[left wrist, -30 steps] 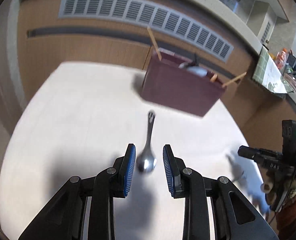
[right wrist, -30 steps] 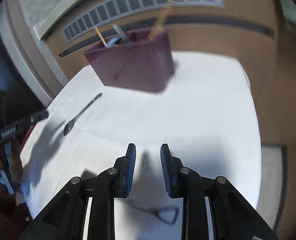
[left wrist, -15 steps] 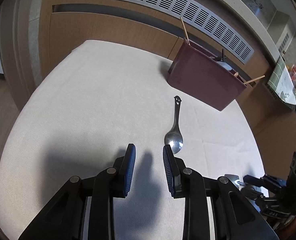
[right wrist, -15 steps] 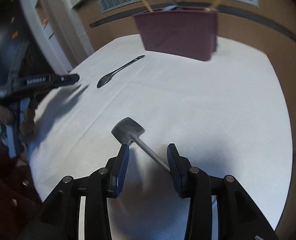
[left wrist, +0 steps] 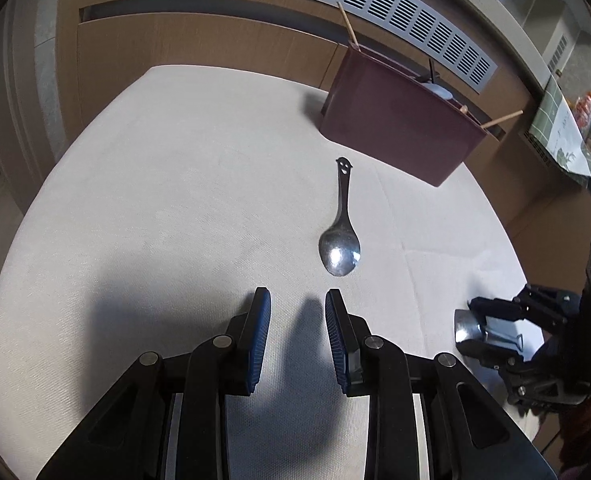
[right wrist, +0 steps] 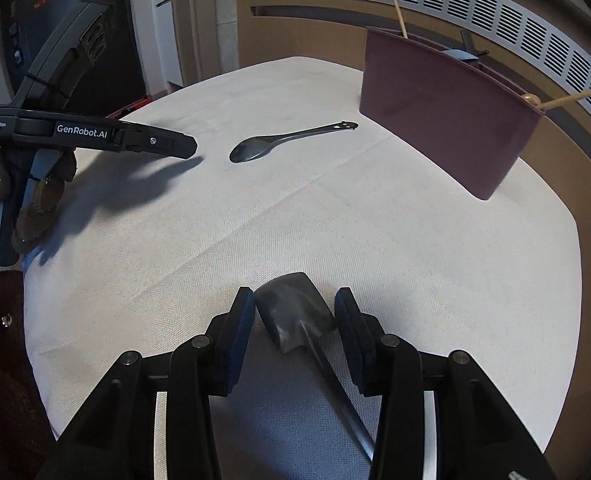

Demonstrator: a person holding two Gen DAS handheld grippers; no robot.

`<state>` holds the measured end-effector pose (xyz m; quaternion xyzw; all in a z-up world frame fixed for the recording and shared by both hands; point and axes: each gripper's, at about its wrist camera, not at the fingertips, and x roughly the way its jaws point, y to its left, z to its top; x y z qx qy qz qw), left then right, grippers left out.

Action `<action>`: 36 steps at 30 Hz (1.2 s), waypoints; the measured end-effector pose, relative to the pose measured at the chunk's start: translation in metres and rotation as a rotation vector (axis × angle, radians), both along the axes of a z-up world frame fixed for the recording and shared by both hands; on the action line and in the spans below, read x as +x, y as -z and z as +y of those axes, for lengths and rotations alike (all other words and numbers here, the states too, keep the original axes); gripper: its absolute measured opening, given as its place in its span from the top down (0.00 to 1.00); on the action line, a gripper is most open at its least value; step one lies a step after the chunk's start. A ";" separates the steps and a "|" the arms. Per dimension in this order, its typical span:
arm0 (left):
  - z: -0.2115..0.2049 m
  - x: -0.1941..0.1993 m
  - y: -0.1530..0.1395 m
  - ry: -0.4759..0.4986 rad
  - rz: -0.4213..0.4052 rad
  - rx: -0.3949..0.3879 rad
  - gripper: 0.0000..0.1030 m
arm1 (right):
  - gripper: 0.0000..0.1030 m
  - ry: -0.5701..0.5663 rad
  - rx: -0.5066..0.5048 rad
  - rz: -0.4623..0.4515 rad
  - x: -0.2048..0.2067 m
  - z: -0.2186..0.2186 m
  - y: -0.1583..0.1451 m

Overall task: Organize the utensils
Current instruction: 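Grasp the metal shovel-shaped spatula with the right gripper while the left gripper approaches the smiley spoon, then grasp the black smiley-handled spoon with the left gripper while the right gripper holds the spatula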

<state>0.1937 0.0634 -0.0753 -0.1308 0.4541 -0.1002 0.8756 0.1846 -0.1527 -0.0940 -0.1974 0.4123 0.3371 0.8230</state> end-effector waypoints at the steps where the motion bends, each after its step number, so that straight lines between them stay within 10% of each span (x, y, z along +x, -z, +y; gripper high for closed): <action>1: -0.001 0.000 0.001 0.008 0.002 0.005 0.71 | 0.63 -0.002 -0.005 0.003 0.000 0.000 0.000; 15: -0.036 0.022 -0.007 0.064 -0.037 0.127 0.71 | 0.73 0.398 0.361 -0.003 0.020 -0.079 -0.046; 36: -0.073 0.080 0.000 0.129 -0.005 0.252 0.84 | 0.73 0.502 0.322 -0.001 0.019 -0.092 -0.032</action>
